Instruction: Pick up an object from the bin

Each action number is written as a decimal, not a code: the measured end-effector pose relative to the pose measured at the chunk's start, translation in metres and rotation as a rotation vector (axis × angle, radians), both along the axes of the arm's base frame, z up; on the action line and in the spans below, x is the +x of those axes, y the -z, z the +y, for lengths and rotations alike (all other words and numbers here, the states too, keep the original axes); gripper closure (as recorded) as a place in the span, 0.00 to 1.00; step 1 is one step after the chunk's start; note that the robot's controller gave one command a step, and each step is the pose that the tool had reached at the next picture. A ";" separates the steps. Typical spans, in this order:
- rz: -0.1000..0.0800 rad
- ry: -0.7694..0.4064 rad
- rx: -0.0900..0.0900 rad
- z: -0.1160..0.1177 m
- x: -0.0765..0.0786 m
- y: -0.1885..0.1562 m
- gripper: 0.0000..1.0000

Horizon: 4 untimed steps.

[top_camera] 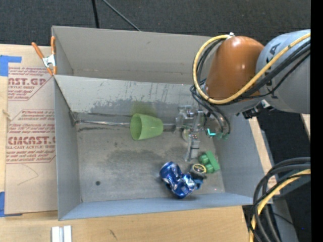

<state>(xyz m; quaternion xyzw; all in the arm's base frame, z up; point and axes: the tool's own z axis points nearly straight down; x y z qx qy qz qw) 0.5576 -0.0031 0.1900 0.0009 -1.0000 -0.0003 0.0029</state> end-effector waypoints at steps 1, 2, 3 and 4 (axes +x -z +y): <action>-0.009 0.014 -0.003 -0.054 -0.046 0.122 0.00; -0.007 0.011 0.000 -0.051 -0.046 0.120 1.00; -0.018 -0.003 -0.003 -0.064 -0.013 -0.099 1.00; -0.009 -0.003 -0.001 -0.063 -0.014 -0.094 0.00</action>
Offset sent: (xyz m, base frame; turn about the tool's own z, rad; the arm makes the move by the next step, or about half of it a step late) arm -0.0467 -0.0512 -0.1200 0.0102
